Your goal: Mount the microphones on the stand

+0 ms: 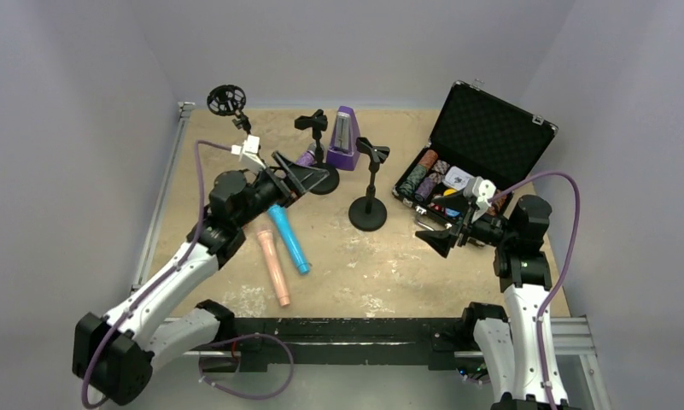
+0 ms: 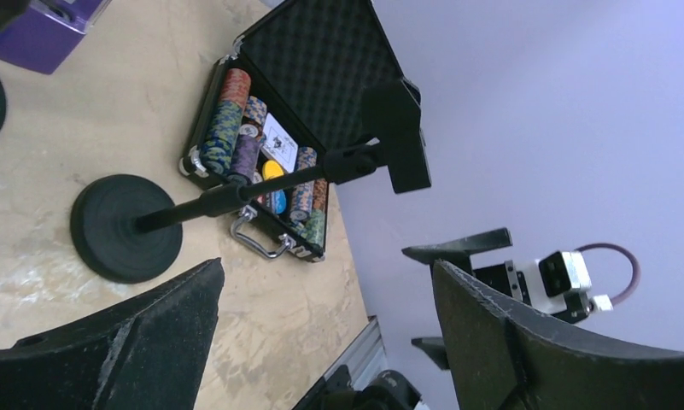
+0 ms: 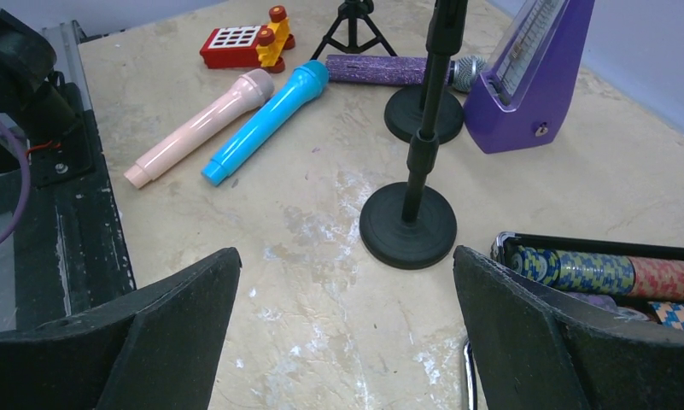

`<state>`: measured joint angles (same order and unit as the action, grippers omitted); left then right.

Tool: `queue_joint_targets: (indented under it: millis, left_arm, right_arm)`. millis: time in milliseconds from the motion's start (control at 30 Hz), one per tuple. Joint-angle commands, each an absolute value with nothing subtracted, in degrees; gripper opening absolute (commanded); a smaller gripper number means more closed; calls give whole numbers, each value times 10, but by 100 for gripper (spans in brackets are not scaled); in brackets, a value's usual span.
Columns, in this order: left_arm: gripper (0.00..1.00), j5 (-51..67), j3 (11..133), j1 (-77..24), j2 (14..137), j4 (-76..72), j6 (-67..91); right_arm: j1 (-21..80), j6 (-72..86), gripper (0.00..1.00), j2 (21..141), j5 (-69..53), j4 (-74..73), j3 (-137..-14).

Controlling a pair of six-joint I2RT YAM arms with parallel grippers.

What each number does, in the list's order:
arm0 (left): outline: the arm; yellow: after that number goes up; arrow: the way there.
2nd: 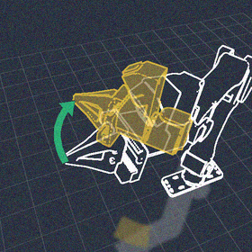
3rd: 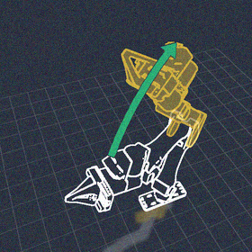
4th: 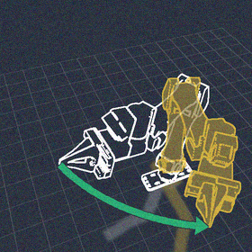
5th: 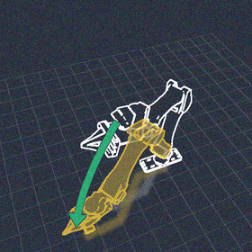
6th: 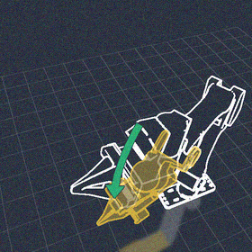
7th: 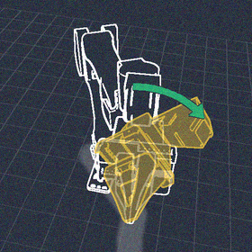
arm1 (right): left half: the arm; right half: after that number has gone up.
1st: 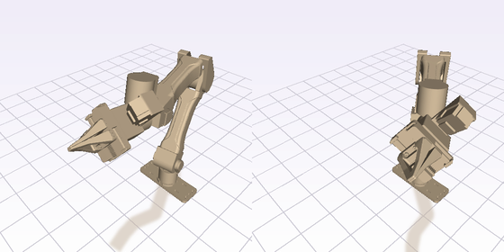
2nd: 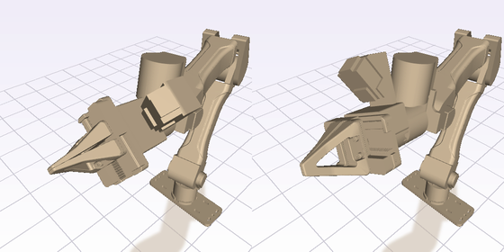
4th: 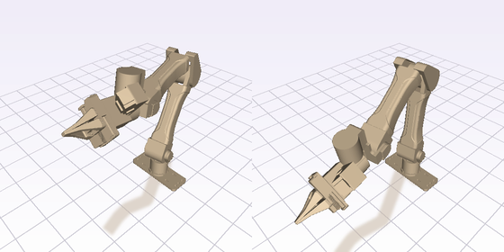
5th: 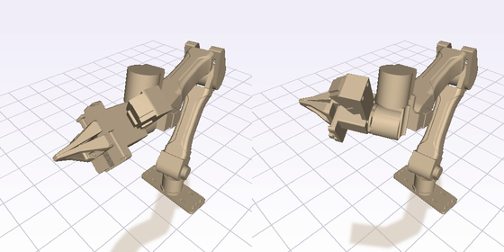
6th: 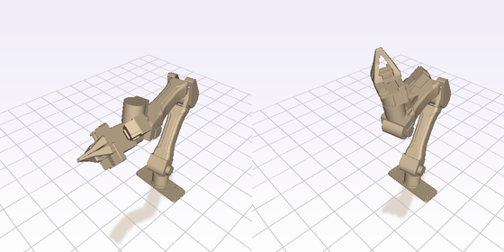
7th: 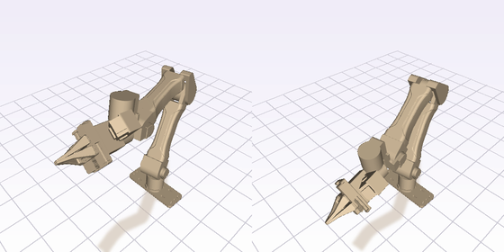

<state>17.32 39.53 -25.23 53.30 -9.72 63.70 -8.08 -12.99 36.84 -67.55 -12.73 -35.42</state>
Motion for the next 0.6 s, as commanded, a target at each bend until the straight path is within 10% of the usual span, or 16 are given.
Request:
queue_joint_targets:
  millis: [0,567]
  left_arm:
    - [95,63,461,-306,613,-220,674]
    - [88,-45,640,-375,861,-230,783]
  right_arm:
    - [-78,-119,99,371,-687,-115,-377]
    - [-79,-114,99,371,-684,-113,-380]
